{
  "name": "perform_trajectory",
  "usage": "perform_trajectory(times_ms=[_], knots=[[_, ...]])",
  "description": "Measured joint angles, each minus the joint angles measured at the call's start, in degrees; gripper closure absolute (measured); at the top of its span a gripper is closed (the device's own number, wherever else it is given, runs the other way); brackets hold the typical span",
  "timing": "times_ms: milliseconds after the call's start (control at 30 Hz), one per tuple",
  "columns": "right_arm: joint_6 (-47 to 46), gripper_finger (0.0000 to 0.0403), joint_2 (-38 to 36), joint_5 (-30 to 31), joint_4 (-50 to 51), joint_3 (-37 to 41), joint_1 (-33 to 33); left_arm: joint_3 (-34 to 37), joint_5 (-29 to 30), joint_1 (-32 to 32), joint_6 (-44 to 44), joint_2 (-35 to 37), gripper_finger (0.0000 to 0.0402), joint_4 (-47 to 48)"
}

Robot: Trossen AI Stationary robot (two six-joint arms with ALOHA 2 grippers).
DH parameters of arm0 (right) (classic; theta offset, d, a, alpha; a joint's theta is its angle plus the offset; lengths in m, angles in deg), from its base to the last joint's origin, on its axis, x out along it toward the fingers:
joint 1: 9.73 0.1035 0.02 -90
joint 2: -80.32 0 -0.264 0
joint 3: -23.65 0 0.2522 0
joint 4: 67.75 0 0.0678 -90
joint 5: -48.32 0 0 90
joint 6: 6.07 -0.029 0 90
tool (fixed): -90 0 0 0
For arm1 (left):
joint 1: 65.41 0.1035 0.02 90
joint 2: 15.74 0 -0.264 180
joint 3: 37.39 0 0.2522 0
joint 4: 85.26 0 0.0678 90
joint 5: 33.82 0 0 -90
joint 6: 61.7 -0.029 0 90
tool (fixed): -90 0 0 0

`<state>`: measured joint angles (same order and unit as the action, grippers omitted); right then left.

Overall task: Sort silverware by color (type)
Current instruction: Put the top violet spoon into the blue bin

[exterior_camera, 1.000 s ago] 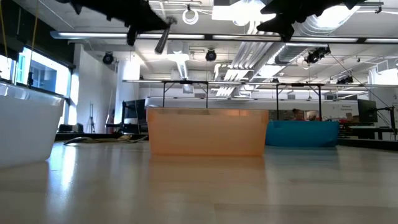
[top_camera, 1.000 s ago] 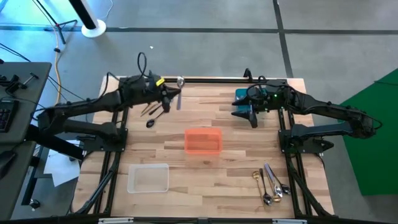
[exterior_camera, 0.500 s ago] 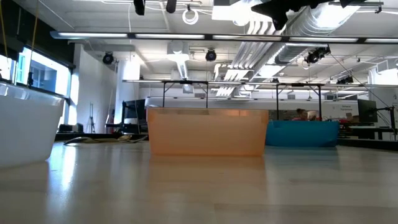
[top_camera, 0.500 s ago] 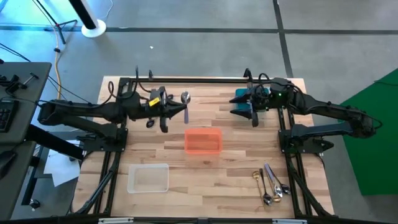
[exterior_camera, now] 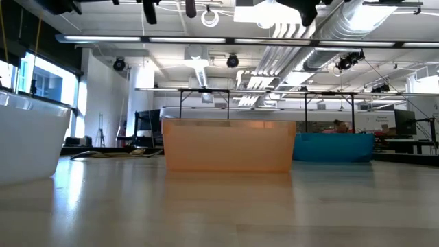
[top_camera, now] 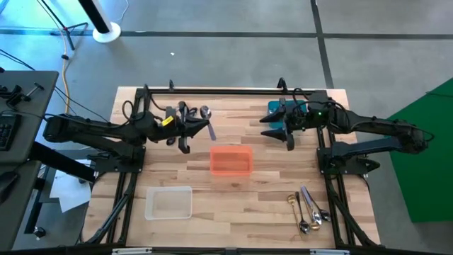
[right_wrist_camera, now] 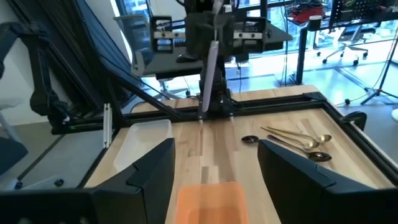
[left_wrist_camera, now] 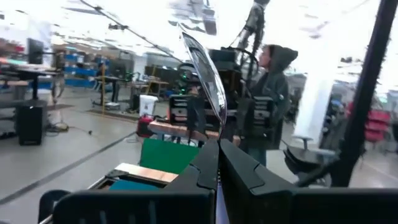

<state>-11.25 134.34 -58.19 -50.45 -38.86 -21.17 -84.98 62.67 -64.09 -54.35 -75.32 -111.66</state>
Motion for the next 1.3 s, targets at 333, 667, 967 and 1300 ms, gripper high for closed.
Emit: perform_trajectory(times_ms=[333, 667, 967, 1300], knots=[[-2.13, 0.0188, 2.2, 0.02, -1.83, 0.02, 0.23, 0.0, -1.93, 0.61, -1.96, -0.02, 0.0402, 1.86], [-2.35, 0.0188, 4.13, -0.07, -3.79, 0.02, 0.23, 0.0, -2.0, 0.63, -1.63, -0.02, 0.0402, 1.88], [-2.7, 0.0188, 5.65, 2.19, -5.54, 0.02, 0.24, -1.04, -1.84, 1.91, -2.09, -1.91, 0.0402, 1.89], [-6.81, 0.0188, 17.02, 2.99, -22.44, 0.02, 2.76, -12.82, -8.01, 3.61, -3.14, -15.46, 0.0402, 4.15]])
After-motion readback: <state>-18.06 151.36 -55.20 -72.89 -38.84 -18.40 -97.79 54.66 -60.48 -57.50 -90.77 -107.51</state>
